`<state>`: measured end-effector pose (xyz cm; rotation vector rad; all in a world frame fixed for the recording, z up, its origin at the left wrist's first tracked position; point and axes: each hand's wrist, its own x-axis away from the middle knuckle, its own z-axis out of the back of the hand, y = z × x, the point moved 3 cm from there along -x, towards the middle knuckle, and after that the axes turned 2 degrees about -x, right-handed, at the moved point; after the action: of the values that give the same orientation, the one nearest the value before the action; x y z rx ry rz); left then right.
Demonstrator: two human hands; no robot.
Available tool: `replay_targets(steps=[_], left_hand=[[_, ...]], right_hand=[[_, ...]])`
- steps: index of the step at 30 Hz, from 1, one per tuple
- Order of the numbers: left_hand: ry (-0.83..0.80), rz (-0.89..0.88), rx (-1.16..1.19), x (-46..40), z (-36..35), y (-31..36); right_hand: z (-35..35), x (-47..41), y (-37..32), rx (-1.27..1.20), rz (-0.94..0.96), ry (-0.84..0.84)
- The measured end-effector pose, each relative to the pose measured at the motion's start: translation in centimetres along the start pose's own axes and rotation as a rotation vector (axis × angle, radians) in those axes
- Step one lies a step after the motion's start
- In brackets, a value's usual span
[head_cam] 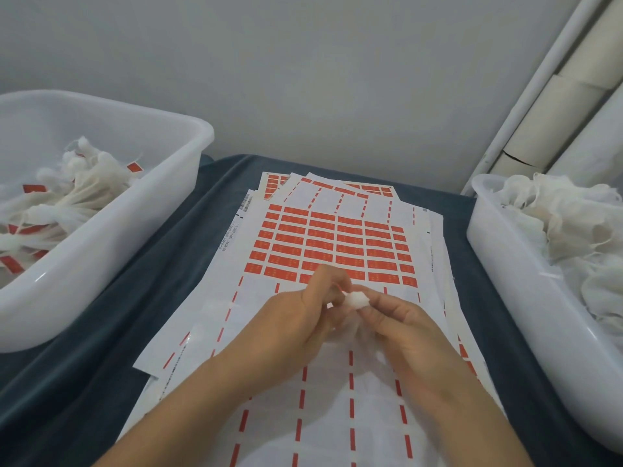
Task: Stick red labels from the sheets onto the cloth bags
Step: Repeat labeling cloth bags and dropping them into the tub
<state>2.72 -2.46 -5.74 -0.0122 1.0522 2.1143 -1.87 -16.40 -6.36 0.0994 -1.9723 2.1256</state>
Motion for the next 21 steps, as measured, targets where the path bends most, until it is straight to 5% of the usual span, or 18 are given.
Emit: replay_targets(steps=[7,12,21], left_hand=[[0.076,-0.057,-0.062,0.4,-0.3,0.3],[0.060,0.225,0.601,-0.6,-0.5,0.0],[-0.061,0.505,1.169,-0.5,-1.6,-1.3]], right_hand=[[0.4,0.6,-0.9,0.118,-0.020,-0.064],[0.2,0.8,-1.0,-0.002,-0.089,-0.216],[-0.6,-0.3,0.6,-0.694,-0.196,-0.178]])
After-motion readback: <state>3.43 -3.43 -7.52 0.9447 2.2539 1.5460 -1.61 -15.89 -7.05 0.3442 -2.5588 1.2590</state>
